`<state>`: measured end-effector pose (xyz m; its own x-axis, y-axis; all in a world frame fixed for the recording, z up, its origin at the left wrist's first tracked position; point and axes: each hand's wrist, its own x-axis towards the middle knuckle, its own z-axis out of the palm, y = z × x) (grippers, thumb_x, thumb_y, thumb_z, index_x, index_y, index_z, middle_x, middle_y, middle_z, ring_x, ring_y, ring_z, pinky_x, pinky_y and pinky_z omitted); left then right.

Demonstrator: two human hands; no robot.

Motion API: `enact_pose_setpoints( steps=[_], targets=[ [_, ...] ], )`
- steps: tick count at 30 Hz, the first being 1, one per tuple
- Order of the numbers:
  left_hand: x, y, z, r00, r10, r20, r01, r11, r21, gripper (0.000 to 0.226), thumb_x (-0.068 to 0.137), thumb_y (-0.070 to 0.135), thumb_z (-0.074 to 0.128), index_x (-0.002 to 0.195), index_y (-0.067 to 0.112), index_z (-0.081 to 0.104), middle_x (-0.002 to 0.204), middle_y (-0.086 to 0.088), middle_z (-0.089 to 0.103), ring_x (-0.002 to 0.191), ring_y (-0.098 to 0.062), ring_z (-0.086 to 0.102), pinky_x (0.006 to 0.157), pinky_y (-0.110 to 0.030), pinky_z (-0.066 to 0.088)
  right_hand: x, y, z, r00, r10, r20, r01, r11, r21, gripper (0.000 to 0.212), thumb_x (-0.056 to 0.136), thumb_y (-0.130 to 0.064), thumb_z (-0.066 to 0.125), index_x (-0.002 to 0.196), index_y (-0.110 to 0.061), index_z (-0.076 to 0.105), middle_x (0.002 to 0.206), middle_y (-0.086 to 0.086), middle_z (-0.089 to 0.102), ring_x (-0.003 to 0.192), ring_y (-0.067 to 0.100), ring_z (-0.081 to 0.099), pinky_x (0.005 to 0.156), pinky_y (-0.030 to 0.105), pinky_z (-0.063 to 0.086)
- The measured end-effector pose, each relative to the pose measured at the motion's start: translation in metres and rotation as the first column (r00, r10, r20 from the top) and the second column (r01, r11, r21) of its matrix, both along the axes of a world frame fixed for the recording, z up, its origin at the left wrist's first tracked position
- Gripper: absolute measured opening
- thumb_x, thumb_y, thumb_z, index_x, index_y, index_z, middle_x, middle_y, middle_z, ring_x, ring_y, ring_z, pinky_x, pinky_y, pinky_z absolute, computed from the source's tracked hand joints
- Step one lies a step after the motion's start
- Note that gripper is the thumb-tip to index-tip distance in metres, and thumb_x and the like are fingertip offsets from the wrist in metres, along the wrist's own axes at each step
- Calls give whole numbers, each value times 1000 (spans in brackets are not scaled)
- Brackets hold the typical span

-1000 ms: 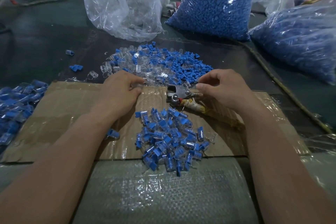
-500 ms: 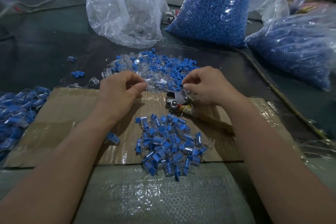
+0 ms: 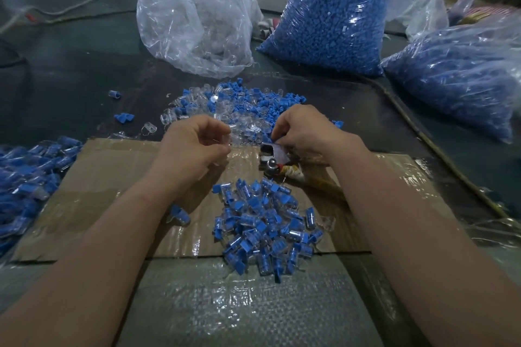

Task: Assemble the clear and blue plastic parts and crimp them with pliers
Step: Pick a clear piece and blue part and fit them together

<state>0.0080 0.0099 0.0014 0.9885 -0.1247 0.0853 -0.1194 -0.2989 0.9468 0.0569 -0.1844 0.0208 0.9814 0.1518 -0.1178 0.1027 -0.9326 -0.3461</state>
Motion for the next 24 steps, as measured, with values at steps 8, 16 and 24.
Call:
enact_pose_setpoints(
  steps=[8,16,24],
  targets=[
    [-3,2,2,997,-44,-64,35,989,-141,20,70,1,70,81,17,64,79,-5,65,59,-7,63,57,-19,55,-26,-10,1,958,-119,262,47,963,265,23,79,-17,71,66,-30,58,73,-17,56,63,-12,51,55,3,37],
    [-6,-5,4,1000,-11,-8,10,991,-134,24,66,3,74,80,19,65,73,4,69,66,-3,65,61,-14,52,-63,19,-2,968,-157,197,-36,690,723,21,79,-9,69,71,-26,60,72,-5,65,72,12,65,72,25,55],
    [-10,-11,6,999,-45,29,49,991,-127,25,69,-3,73,77,20,67,68,12,70,62,1,65,58,-7,47,-66,32,-3,982,-97,163,-69,617,784,22,82,-2,65,73,-21,59,70,-1,63,67,16,63,70,32,57]
  ],
)
